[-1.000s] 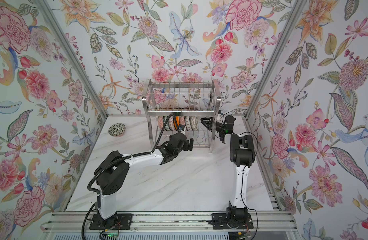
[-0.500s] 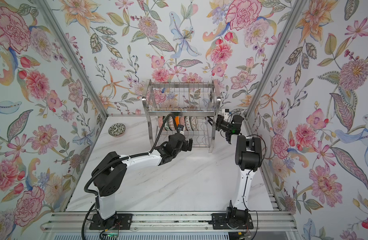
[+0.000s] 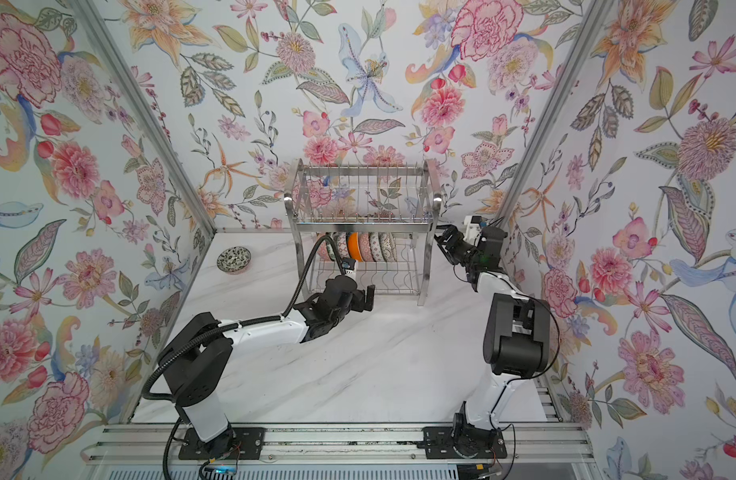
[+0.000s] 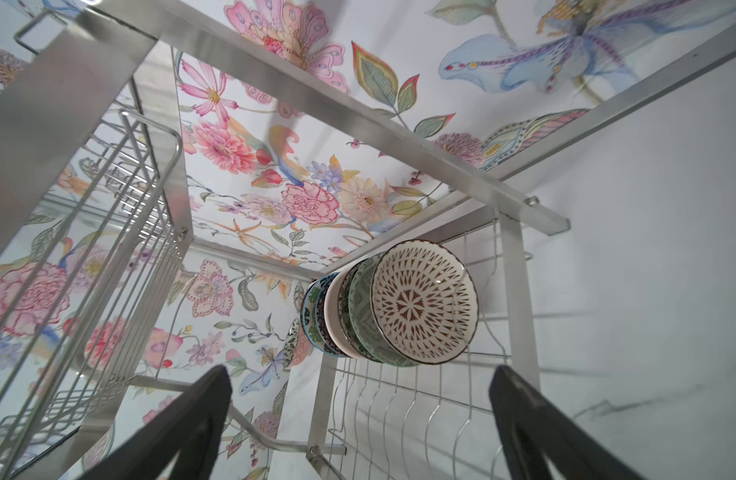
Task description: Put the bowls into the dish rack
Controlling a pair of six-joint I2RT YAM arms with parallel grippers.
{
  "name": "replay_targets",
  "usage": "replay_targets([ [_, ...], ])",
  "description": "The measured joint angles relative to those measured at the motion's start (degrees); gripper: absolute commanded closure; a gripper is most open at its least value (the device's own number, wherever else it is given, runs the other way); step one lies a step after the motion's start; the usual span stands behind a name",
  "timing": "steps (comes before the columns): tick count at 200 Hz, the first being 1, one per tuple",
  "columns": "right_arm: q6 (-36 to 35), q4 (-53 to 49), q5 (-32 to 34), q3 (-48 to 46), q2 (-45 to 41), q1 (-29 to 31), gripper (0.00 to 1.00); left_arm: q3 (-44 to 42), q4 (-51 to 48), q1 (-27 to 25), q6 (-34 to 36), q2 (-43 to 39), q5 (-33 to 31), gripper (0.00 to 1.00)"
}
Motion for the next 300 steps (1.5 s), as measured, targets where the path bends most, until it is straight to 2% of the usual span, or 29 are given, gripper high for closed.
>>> replay_targets([
  [71, -10.86, -20.55, 13.73, -4.83, -18.75, -0.13, 0.01, -9.22, 0.72, -0.02, -2.14, -10.23, -0.07, 0.01],
  [121, -15.19, -30.80, 19.43, -7.41, -28.85, 0.11, 0.01, -13.40, -0.15, 0.00, -2.97, -18.91, -1.18, 0.01],
  [152, -17.46, -34.86, 22.16, -11.34, -33.64, 2.75, 0.01, -13.53, -2.89, 0.46, -2.97, -21.49, -1.36, 0.01],
  [173, -18.71, -36.68, 24.85, -13.42, -35.52, 7.06, 0.01, -14.99, -4.48, 2.01, -3.39, -24.11, -1.38, 0.01],
  [201, -20.94, -38.40, 31.10, -13.86, -35.76, 17.05, 0.01, -17.38, -7.13, 8.20, -4.52, -28.74, -0.46, 0.01],
  [242, -24.11, -37.40, 40.35, -14.40, -35.67, 31.65, 0.01, -18.10, -12.85, 22.01, -5.57, -32.96, 2.23, 0.02],
  [270, -26.58, -34.16, 44.76, -14.60, -33.53, 38.62, 0.01, -17.16, -17.03, 30.23, -4.98, -31.76, 4.81, 0.01],
  [300, -28.79, -30.82, 46.95, -13.84, -27.58, 43.39, 0.01, -11.26, -20.83, 34.82, -2.84, -26.60, 6.12, 0.02],
])
